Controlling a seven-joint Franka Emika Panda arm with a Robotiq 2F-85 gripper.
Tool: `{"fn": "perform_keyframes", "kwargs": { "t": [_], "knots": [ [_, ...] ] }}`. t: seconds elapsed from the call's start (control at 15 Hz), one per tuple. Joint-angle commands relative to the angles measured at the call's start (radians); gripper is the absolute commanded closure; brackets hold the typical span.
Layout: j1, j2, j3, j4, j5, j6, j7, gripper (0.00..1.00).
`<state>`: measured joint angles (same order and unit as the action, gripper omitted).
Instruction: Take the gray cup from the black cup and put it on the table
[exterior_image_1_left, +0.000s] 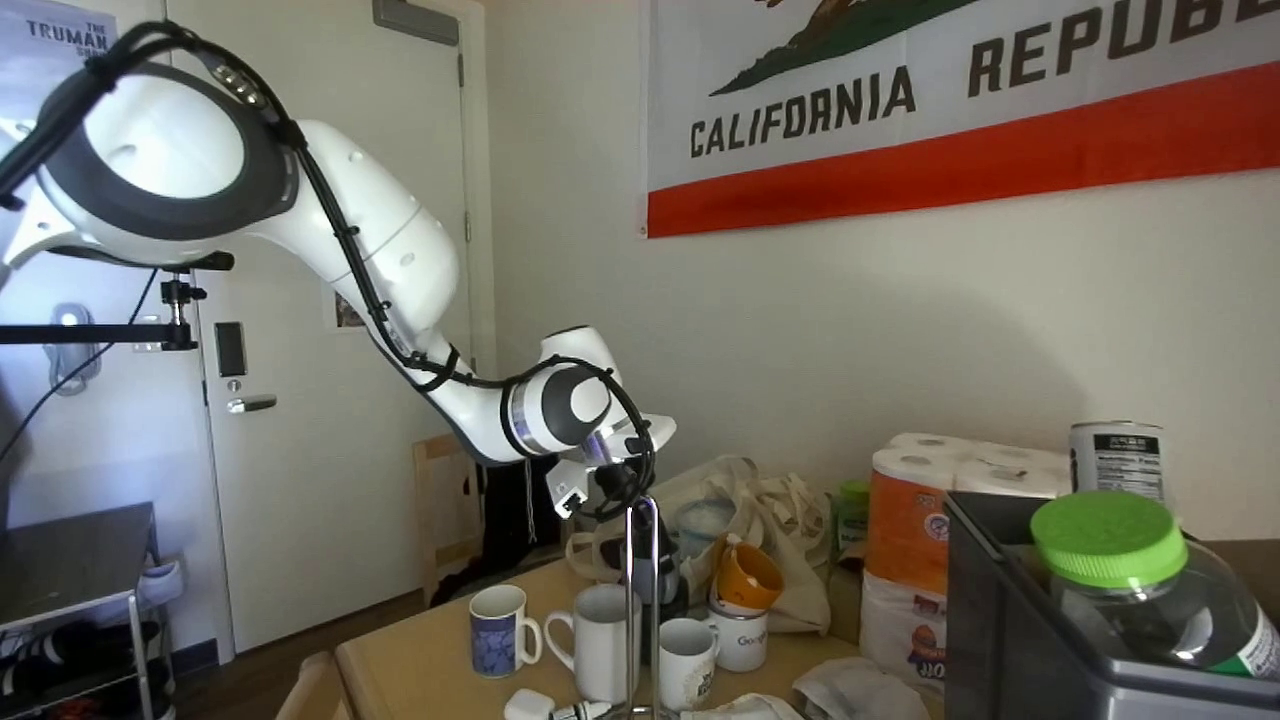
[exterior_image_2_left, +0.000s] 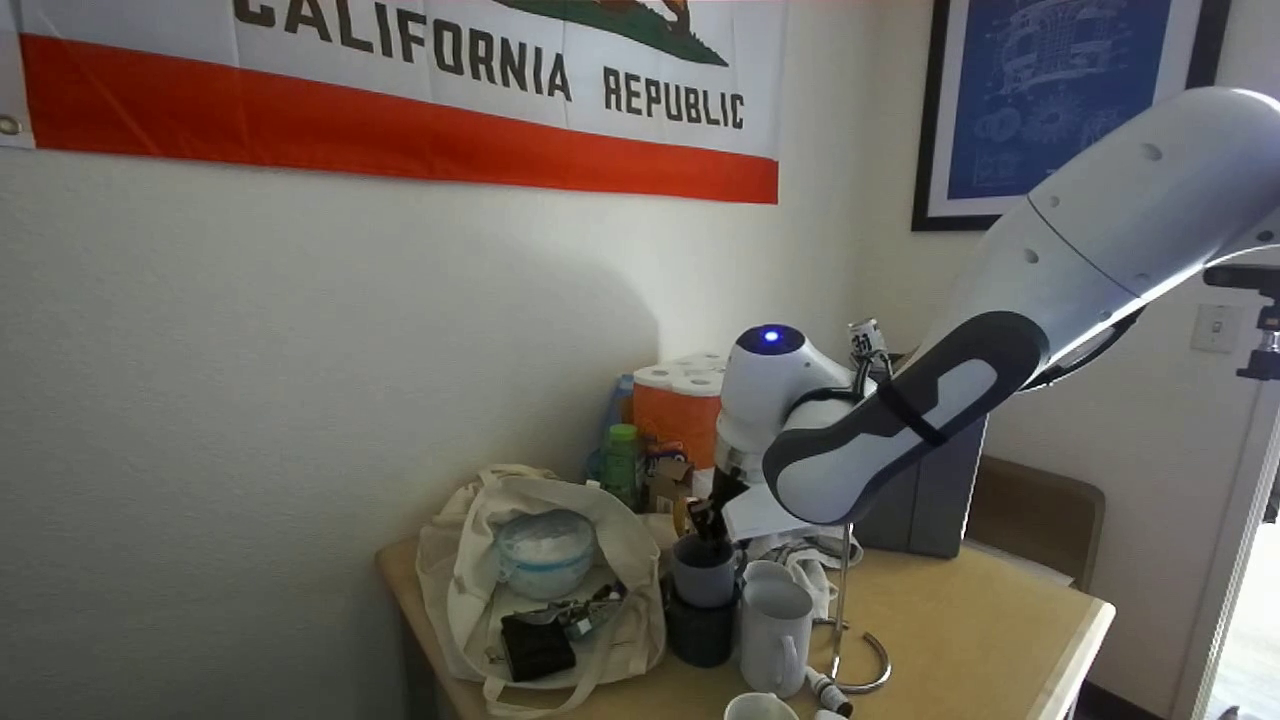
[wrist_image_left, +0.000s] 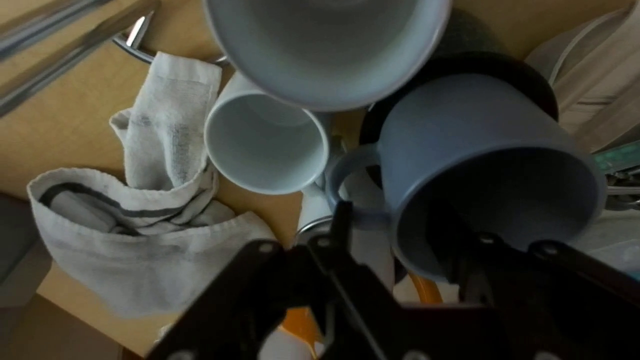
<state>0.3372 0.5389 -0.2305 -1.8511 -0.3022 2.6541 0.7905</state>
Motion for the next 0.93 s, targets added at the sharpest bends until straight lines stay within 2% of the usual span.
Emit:
{"fn": "perform_keyframes", "kwargs": {
  "t": [0.0, 0.13, 0.87],
  "knots": [
    [0.017, 0.006, -0.014, 0.019, -0.025, -0.039, 0.048, 0.88],
    [0.019, 0.004, -0.016, 0.021, -0.028, -0.042, 0.051, 0.99],
    [0.023, -0.033, -0.016, 0.025, -0.021, -0.075, 0.101, 0.97]
  ]
}}
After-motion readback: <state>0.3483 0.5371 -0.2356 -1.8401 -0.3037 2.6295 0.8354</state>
